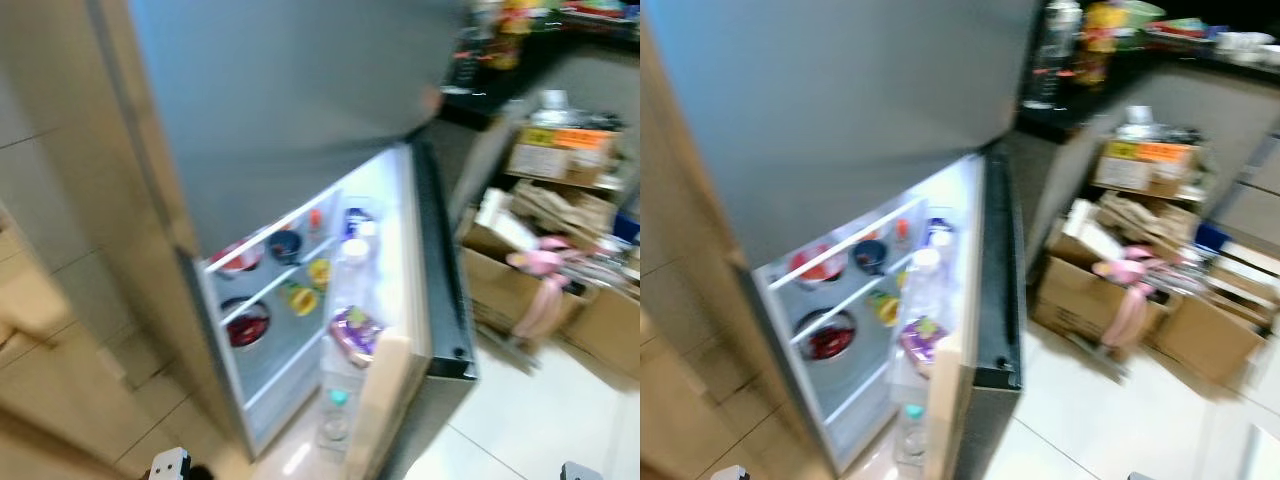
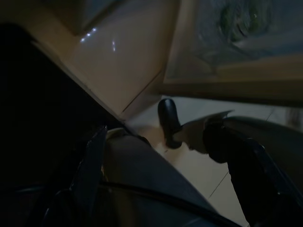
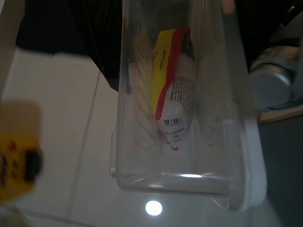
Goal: Restocking fridge
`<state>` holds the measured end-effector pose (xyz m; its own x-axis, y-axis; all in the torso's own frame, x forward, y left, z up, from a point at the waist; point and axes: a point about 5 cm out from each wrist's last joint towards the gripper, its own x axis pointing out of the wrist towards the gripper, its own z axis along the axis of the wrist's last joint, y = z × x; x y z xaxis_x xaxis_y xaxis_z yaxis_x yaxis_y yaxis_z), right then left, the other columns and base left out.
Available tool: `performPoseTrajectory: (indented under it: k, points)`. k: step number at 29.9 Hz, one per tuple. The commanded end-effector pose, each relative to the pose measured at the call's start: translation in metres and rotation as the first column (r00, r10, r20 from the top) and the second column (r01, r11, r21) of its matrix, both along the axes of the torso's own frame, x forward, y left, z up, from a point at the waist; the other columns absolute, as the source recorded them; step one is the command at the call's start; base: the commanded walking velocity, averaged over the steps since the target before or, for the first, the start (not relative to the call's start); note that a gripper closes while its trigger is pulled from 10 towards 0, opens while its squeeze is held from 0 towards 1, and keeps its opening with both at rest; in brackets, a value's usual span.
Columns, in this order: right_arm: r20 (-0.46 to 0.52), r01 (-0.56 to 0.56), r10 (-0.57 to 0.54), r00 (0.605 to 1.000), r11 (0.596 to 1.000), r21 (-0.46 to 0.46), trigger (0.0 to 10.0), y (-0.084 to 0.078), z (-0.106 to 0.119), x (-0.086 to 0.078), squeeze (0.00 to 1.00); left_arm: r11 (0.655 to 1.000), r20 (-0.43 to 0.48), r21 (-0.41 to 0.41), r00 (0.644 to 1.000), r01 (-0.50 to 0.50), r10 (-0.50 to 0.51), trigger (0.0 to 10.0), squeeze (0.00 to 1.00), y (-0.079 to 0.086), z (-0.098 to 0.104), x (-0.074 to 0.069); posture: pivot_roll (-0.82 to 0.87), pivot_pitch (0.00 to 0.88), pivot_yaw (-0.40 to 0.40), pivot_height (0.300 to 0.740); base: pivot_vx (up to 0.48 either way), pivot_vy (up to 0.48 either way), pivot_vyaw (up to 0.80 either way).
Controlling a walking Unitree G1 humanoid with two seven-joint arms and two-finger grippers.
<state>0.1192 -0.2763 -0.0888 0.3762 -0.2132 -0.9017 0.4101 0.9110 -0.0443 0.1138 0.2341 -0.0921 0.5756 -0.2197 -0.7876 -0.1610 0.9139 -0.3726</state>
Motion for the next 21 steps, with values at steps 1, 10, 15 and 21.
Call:
performPoseTrajectory:
  k: [1, 10, 15, 21]
  points:
    - [-0.003, -0.004, 0.004, 1.0, 1.0, -0.003, 10.0, -0.0004, 0.0003, 0.0005, 0.0, 1.0, -0.029, 0.021, 1.0, -0.01, 0.011, 10.0, 0.0, -0.0064, -0.0047, -0.0059, -0.08, 0.0, -0.045, 0.74, 0.0, 0.0, -0.76]
    - [-0.004, -0.009, 0.009, 1.0, 1.0, 0.005, 10.0, 0.001, -0.0001, 0.0006, 0.0, 0.997, -0.033, 0.061, 0.999, -0.04, 0.042, 10.0, 0.0, -0.0104, -0.0066, -0.0035, -0.08, 0.0, -0.044, 0.74, 0.0, 0.0, -0.76]
    - [-0.001, -0.008, 0.008, 1.0, 1.0, 0.012, 10.0, 0.0025, -0.0003, 0.0017, 0.0, 0.997, -0.037, 0.073, 0.998, -0.039, 0.041, 10.0, 0.0, -0.0114, -0.0071, -0.003, -0.08, 0.0, -0.043, 0.74, 0.0, 0.0, -0.76]
    - [0.007, -0.017, 0.017, 1.0, 1.0, 0.018, 10.0, 0.0043, -0.0005, 0.0028, 0.0, 0.995, -0.046, 0.089, 0.998, -0.037, 0.041, 10.0, 0.0, -0.0113, -0.008, -0.0051, -0.08, 0.0, -0.043, 0.74, 0.0, 0.0, -0.51]
